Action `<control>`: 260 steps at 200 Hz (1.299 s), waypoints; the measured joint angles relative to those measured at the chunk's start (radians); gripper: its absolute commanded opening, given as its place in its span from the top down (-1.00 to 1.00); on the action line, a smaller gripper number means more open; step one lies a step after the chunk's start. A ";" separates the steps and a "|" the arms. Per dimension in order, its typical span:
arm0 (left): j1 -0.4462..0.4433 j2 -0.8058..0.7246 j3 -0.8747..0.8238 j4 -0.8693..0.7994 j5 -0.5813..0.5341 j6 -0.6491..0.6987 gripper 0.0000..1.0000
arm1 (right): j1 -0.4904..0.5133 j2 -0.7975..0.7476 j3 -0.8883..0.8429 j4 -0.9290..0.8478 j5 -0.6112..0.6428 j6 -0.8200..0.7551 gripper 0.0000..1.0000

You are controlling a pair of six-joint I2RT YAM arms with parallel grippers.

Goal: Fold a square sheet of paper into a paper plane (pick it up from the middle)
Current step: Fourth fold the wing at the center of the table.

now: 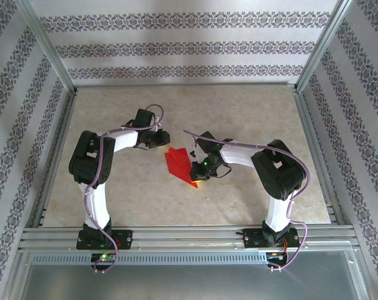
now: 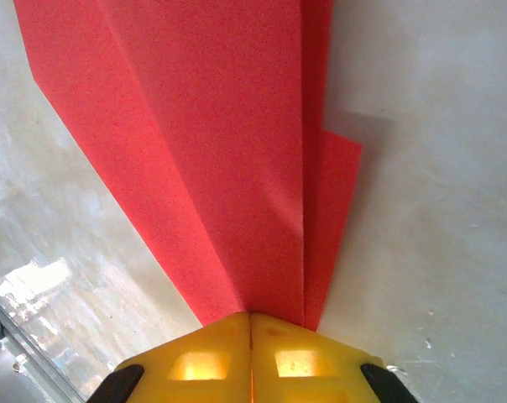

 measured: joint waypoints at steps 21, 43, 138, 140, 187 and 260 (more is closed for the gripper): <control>0.007 -0.083 -0.027 -0.018 -0.016 -0.017 0.48 | 0.000 0.000 0.001 -0.005 0.002 0.000 0.83; -0.014 -0.230 -0.093 -0.010 -0.020 -0.067 0.52 | 0.000 0.000 0.002 -0.007 0.002 0.002 0.83; -0.259 -0.251 -0.317 0.126 0.013 -0.351 0.63 | 0.000 0.005 0.008 -0.016 0.002 0.004 0.83; -0.261 -0.246 -0.317 0.133 0.014 -0.356 0.63 | 0.000 0.005 0.009 -0.016 0.002 0.004 0.83; -0.304 -0.173 -0.317 0.215 0.048 -0.419 0.64 | 0.000 0.006 0.009 -0.017 0.002 0.014 0.83; -0.303 -0.140 -0.293 0.188 0.026 -0.407 0.64 | 0.000 0.007 0.008 -0.019 0.002 0.019 0.83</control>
